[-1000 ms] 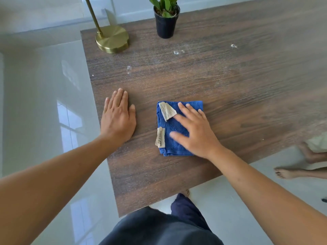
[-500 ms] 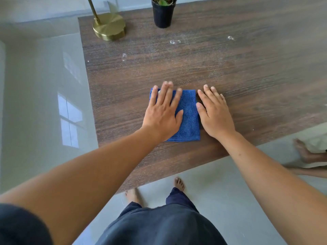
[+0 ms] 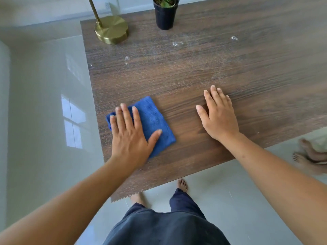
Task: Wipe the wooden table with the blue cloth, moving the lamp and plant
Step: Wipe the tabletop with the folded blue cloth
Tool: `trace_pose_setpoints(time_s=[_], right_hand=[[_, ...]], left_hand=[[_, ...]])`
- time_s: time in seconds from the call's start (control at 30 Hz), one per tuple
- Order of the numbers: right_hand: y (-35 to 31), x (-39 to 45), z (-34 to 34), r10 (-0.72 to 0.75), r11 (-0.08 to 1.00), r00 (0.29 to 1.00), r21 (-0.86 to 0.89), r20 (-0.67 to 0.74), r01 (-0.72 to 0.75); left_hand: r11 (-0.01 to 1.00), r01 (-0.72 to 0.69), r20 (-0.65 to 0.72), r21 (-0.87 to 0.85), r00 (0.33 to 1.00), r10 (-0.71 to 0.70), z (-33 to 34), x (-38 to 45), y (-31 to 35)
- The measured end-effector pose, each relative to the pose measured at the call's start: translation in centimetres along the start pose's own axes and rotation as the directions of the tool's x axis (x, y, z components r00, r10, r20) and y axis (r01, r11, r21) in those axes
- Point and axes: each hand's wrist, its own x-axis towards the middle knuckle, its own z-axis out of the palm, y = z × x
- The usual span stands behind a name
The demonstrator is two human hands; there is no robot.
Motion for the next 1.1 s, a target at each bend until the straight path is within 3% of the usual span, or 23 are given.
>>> trace_pose_setpoints(time_s=[0.1, 0.23, 0.3, 0.53, 0.73, 1.1], right_hand=[[0.0, 0.1, 0.0, -0.015, 0.998, 1.000, -0.060, 0.023, 0.016], [0.0, 0.2, -0.1, -0.014, 0.997, 1.000, -0.070, 0.024, 0.016], [0.0, 0.2, -0.2, -0.016, 0.997, 1.000, -0.069, 0.023, 0.018], [0.0, 0.1, -0.2, -0.016, 0.997, 1.000, -0.071, 0.026, 0.018], [-0.1, 0.2, -0.1, -0.025, 0.997, 1.000, -0.072, 0.018, 0.026], [-0.1, 0.0, -0.2, -0.166, 0.981, 0.982, -0.083, 0.088, 0.173]], left_hand=[[0.997, 0.062, 0.024, -0.038, 0.998, -0.061, -0.3, 0.6, 1.4], [0.986, -0.129, 0.055, -0.109, 0.989, 0.136, 0.3, -4.3, 6.1], [0.980, -0.156, 0.041, -0.125, 0.986, 0.162, 0.6, -5.2, 6.9], [0.989, 0.120, 0.038, -0.084, 0.992, -0.117, -0.4, 0.1, 2.3], [0.993, -0.074, 0.089, -0.090, 0.993, 0.082, 0.0, -3.1, 5.6], [0.993, -0.034, 0.071, -0.113, 0.997, 0.042, 0.3, -3.5, 6.6]])
